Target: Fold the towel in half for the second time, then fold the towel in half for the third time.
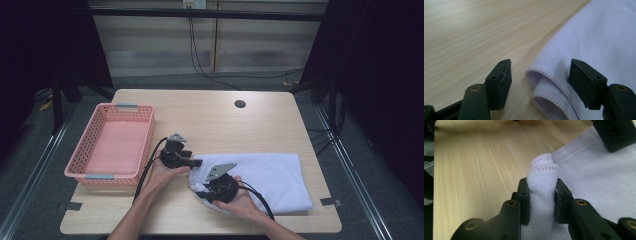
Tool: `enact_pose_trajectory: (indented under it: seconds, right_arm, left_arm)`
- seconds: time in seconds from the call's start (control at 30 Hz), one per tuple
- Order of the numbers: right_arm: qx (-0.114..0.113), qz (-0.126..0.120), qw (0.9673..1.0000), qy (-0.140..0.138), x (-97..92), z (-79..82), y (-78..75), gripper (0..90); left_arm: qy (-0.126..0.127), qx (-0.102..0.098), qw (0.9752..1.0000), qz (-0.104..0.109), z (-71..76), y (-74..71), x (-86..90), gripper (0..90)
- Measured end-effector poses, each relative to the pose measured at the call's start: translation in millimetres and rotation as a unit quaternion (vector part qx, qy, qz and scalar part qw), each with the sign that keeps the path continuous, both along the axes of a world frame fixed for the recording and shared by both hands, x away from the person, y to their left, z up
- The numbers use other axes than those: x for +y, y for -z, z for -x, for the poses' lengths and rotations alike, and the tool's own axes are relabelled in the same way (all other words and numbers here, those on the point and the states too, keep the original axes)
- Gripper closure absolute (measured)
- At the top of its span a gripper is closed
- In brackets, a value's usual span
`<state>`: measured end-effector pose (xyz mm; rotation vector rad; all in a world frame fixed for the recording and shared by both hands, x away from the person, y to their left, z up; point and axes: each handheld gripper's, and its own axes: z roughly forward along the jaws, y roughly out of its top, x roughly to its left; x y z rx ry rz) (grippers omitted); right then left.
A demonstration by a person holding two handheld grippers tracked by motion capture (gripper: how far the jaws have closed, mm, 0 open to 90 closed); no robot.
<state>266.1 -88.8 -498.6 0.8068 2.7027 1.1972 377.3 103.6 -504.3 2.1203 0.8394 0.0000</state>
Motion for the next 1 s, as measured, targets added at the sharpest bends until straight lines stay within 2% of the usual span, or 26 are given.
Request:
enact_pose_trajectory:
  seconds: [0.03, 0.1, 0.13, 0.17, 0.2, 0.23, 0.27, 0.33, 0.47, 0.57, 0.7, 0.87, 1.0]
  right_arm:
    - [0.000, 0.000, 1.0000, 0.000, -0.2, 0.3, 0.0, 71.2]
    - [0.004, -0.006, 1.0000, -0.001, -0.8, -0.9, 0.6, 71.3]
    - [0.008, -0.007, 0.9999, 0.002, -1.1, -1.2, 0.4, 71.3]
    - [0.009, -0.007, 0.9999, 0.001, -1.2, -1.1, 0.3, 71.3]
    - [0.006, -0.004, 1.0000, 0.000, -1.3, -1.2, 0.1, 71.7]
    - [0.008, -0.004, 1.0000, 0.001, -1.1, -1.1, -0.2, 71.9]
    - [0.007, -0.006, 1.0000, -0.001, -1.1, -1.5, -0.2, 72.3]
    - [0.014, -0.009, 0.9999, -0.002, -1.9, -3.3, -0.7, 72.7]
    - [0.017, -0.019, 0.9997, 0.002, -2.9, -6.3, -6.8, 73.0]
    - [0.014, -0.032, 0.9993, 0.010, -3.3, -7.9, -13.5, 73.0]
    - [0.017, -0.052, 0.9984, 0.013, -5.8, -9.9, -22.4, 73.0]
    - [0.016, -0.076, 0.9969, 0.011, -7.5, -10.6, -35.2, 72.9]
    - [0.009, -0.084, 0.9963, 0.010, -4.9, -10.5, -44.2, 73.0]
  left_arm:
    - [0.008, 0.006, 0.9999, 0.007, 0.4, 0.2, -1.1, 38.7]
    - [0.022, 0.000, 0.9998, -0.001, 2.6, 0.0, -3.9, 46.9]
    - [0.029, 0.004, 0.9996, -0.001, 3.8, 0.0, -5.2, 53.4]
    - [0.038, 0.017, 0.9991, 0.006, 5.0, 0.7, -6.6, 63.3]
    - [0.044, 0.015, 0.9989, 0.004, 6.7, 0.7, -7.6, 70.2]
    - [0.037, 0.011, 0.9992, 0.006, 7.9, -0.3, -7.4, 73.7]
    - [0.036, 0.019, 0.9990, 0.017, 7.2, -0.8, -6.4, 76.4]
    - [0.036, 0.028, 0.9986, 0.029, 4.5, -1.1, -3.1, 78.0]
    - [0.015, 0.043, 0.9970, 0.063, 1.2, -7.6, 2.1, 78.5]
    - [0.007, 0.039, 0.9957, 0.084, 0.7, -14.8, 3.8, 78.4]
    - [0.002, 0.037, 0.9953, 0.090, 1.0, -25.2, 5.3, 78.4]
    - [0.000, 0.036, 0.9934, 0.109, 0.4, -34.7, 12.7, 78.4]
    - [-0.007, 0.030, 0.9934, 0.110, 1.6, -42.7, 18.1, 78.3]
